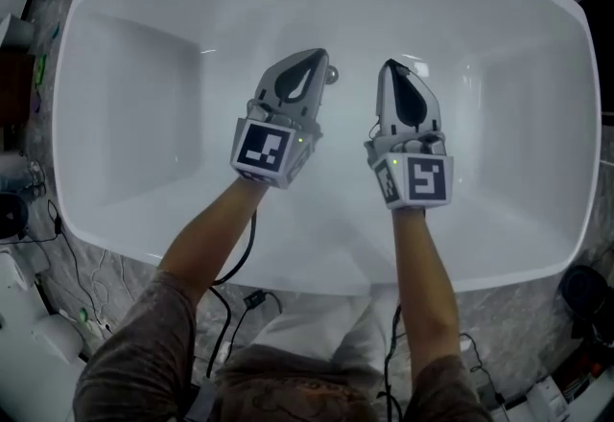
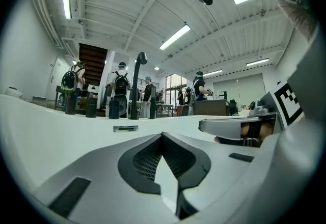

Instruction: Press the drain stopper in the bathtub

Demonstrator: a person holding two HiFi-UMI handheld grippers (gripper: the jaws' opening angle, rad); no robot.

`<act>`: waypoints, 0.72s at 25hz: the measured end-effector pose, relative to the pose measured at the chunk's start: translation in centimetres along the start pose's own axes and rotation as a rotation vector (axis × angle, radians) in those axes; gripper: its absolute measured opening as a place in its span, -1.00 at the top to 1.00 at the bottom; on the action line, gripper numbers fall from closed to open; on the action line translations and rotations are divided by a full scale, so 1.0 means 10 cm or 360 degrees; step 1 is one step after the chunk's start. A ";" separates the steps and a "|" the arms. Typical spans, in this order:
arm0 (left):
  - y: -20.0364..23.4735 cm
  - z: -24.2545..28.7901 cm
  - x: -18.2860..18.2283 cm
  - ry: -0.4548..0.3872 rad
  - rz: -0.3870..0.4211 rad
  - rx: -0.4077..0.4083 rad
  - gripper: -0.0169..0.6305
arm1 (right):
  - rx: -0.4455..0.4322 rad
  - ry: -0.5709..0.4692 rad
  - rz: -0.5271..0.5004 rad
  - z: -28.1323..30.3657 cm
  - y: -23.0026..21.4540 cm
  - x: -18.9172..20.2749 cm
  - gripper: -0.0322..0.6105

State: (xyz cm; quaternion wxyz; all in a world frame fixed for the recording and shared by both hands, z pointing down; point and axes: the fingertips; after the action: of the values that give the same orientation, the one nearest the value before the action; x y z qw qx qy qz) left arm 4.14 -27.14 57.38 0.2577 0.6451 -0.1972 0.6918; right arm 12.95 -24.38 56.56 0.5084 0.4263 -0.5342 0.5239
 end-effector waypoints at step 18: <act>0.33 0.37 1.17 0.0116 0.0006 -0.0013 0.94 | -0.0087 0.0064 -0.0025 0.51 -0.04 1.13 0.90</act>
State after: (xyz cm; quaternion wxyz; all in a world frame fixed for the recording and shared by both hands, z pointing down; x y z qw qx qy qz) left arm 4.66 -30.84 69.57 0.2660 0.6179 -0.1918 0.7146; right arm 11.54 -28.61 68.10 0.5346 0.4058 -0.5347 0.5135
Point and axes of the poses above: the fingertips, and each gripper's own axes: z forward along the fingers, y to its left, x out of its underside, and after that the axes turned 9 degrees about x, right-handed
